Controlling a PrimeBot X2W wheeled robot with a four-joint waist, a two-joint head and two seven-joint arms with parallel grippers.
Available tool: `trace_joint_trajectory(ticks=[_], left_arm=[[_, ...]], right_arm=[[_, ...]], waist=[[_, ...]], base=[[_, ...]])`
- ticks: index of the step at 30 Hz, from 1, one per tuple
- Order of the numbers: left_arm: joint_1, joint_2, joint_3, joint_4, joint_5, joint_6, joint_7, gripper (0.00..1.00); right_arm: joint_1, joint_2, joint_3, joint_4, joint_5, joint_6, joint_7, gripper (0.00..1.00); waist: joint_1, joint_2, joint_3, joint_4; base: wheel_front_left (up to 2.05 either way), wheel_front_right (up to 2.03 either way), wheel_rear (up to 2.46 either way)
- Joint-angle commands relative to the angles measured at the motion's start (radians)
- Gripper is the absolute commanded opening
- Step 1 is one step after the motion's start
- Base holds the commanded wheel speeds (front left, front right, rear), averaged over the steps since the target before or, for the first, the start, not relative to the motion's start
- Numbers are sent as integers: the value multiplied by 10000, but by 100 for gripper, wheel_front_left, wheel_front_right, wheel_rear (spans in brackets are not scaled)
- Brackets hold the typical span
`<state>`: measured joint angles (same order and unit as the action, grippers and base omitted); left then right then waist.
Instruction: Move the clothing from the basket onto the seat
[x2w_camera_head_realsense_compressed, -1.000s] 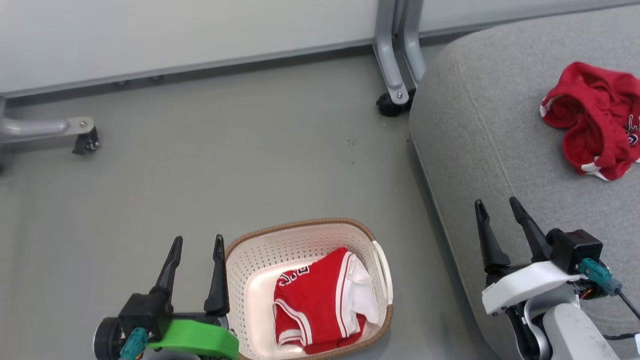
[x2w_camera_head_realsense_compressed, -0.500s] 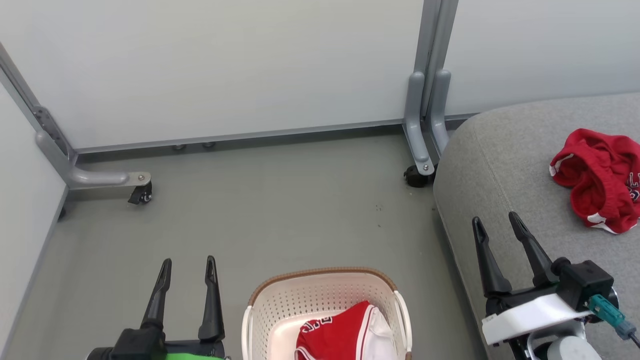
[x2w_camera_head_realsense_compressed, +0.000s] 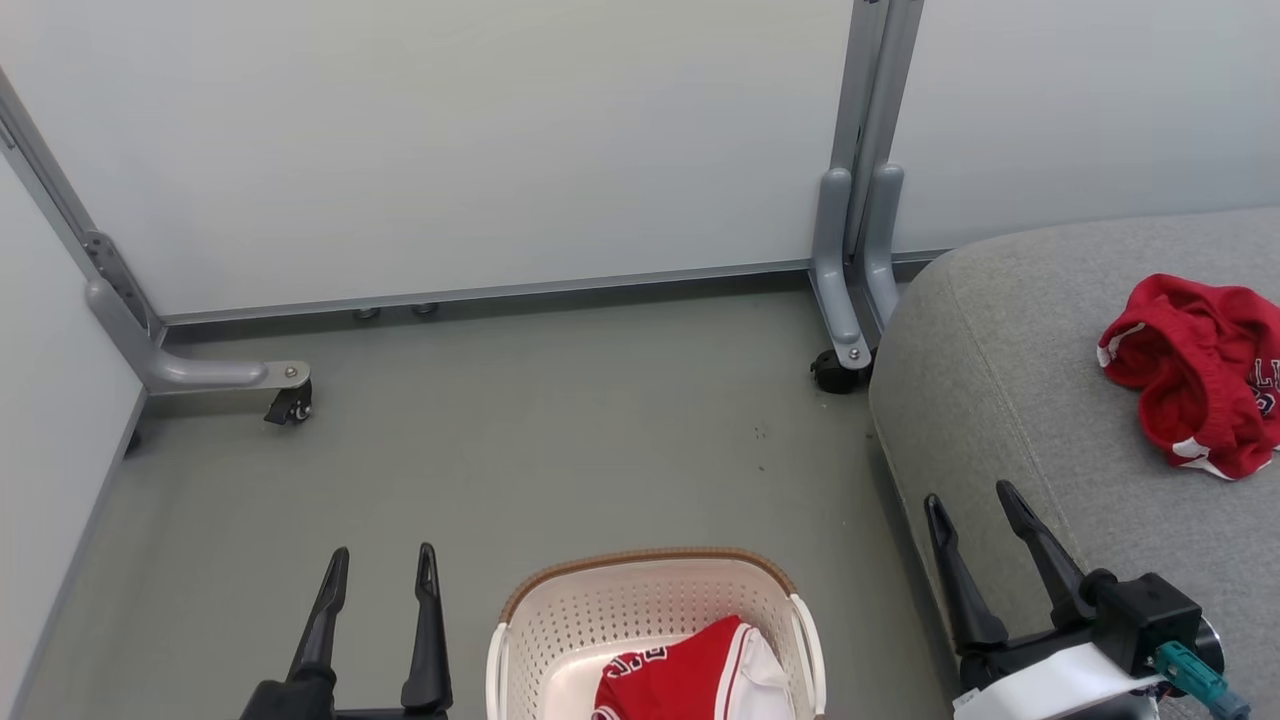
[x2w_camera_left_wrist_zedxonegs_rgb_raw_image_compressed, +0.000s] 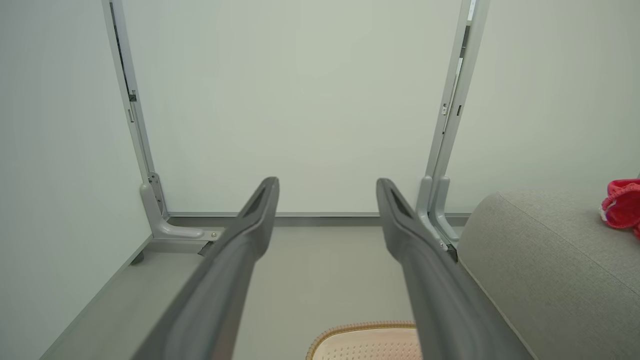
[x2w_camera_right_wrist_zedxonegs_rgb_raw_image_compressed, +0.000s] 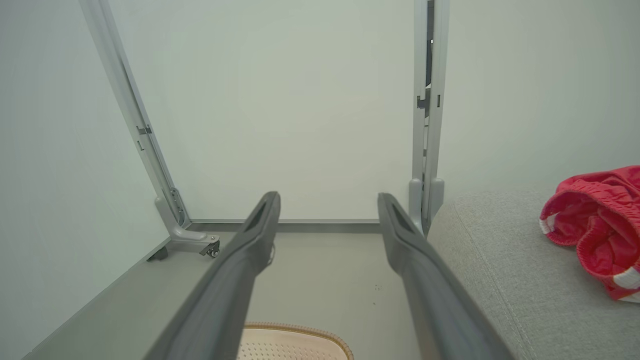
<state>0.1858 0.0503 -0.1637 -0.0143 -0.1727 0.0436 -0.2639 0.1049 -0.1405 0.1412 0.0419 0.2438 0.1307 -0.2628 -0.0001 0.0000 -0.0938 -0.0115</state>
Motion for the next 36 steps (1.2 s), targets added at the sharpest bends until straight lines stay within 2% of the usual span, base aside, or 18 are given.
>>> trace_joint_trajectory(ticks=[1,29,36], left_arm=[[26,4,16,64,93,-64,-5,100],[-138,5,-169,295,179,-249,-7,100],[-530,5,-504,728,337,-529,-7,100]], right_arm=[[85,-87,82,39,-56,1,-27,100],[-160,-182,394,6,77,1,-29,100],[-344,-212,299,-115,10,1,-29,100]], waist=[[1,0,20,-13],[1,0,250,-80],[1,0,708,-116]], base=[[0,0,0],[0,0,0],[0,0,0]])
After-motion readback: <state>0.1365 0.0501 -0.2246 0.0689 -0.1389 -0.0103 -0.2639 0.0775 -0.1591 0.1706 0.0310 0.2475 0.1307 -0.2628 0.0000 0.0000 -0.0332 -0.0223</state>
